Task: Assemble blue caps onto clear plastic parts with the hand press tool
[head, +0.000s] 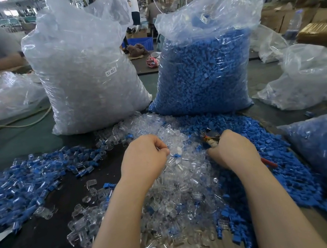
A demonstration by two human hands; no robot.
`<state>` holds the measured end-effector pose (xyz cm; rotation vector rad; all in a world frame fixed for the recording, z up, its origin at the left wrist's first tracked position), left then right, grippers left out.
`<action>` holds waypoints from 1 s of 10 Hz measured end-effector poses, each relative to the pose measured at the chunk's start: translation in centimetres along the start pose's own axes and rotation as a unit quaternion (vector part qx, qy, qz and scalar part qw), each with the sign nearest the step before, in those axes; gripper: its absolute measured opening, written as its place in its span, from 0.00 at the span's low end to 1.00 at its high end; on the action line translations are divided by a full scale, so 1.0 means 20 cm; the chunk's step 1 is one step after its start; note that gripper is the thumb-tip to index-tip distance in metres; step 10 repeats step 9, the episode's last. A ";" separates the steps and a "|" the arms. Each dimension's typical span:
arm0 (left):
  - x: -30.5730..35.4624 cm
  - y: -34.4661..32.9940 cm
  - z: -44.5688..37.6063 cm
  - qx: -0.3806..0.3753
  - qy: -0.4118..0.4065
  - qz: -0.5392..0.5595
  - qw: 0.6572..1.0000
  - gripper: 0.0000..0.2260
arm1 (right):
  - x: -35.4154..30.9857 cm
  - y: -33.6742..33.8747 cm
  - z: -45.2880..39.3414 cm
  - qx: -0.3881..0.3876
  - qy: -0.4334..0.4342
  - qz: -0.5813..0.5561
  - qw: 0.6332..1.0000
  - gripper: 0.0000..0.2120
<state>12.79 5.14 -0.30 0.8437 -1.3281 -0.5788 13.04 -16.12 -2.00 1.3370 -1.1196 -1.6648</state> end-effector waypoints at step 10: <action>0.21 0.01 0.15 0.037 -0.104 0.036 0.993 0.07 | 0.00 0.09 0.10 0.143 0.040 0.064 0.987 0.23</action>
Point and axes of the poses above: each hand's wrist, its own z-axis away from the middle knuckle, its own y-axis out of the back of the hand, x = y × z, the point moved 5 cm from there along -z, towards the middle knuckle, and after that the axes turned 12 degrees about y, right-handed, at the moved point
